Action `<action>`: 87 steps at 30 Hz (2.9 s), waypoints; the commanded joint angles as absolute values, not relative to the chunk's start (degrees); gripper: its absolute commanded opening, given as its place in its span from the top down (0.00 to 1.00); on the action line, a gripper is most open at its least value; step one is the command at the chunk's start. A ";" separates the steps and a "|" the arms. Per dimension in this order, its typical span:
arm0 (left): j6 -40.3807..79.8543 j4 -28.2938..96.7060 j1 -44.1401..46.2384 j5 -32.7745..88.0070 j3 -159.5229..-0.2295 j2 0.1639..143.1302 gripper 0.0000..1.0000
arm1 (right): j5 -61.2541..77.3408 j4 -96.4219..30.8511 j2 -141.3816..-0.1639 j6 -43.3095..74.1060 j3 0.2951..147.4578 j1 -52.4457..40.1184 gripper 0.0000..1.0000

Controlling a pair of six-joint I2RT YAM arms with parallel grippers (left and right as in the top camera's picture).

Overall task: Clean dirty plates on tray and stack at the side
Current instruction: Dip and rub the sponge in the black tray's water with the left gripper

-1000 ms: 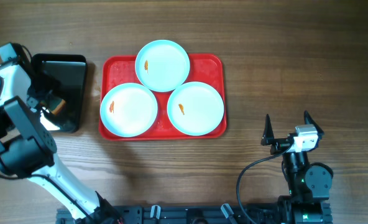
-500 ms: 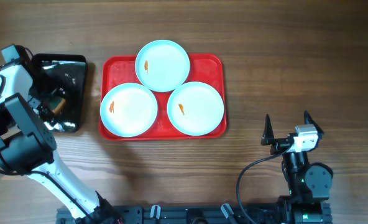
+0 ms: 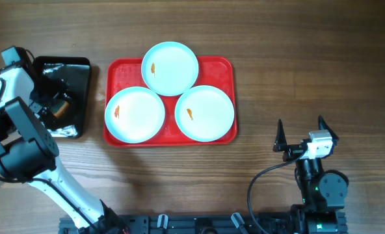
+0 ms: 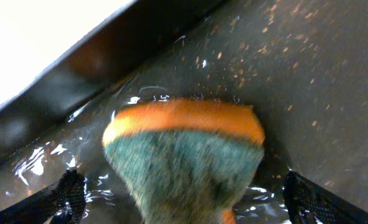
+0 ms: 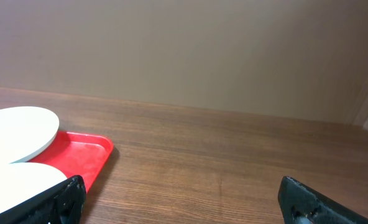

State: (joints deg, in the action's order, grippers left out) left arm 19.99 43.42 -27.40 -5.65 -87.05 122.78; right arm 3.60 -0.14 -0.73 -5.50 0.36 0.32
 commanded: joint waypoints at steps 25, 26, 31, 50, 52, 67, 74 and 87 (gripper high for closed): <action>19.86 45.15 -27.51 -4.80 -87.88 124.11 0.64 | 3.46 0.03 -0.27 -6.00 0.30 0.36 0.00; 19.86 45.17 -27.51 -4.80 -87.88 124.09 0.75 | 3.46 0.03 -0.27 -6.00 0.30 0.36 0.00; 19.90 45.36 -27.51 -4.80 -87.88 123.46 0.96 | 3.46 0.03 -0.27 -6.00 0.30 0.36 0.00; 19.68 44.71 -27.55 -4.60 -82.15 117.01 0.31 | 3.46 0.03 -0.27 -5.98 0.30 0.36 0.00; 19.66 43.90 -27.55 -4.60 -81.52 117.01 0.33 | 3.46 0.03 -0.27 -5.98 0.30 0.36 0.00; 16.71 44.29 -27.75 -6.07 -81.82 111.07 0.96 | 3.46 0.03 -0.27 -6.00 0.30 0.36 0.00; 16.71 43.09 -27.64 2.50 -81.82 92.07 0.96 | 3.46 0.03 -0.27 -6.00 0.30 0.36 0.00; 13.37 29.67 -29.19 30.48 -71.75 98.28 0.96 | 3.46 0.03 -0.27 -6.00 0.30 0.36 0.00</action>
State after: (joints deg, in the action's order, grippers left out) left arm 17.04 31.86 -27.75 14.33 -70.02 101.60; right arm 3.60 -0.16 -0.73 -5.50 0.36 0.32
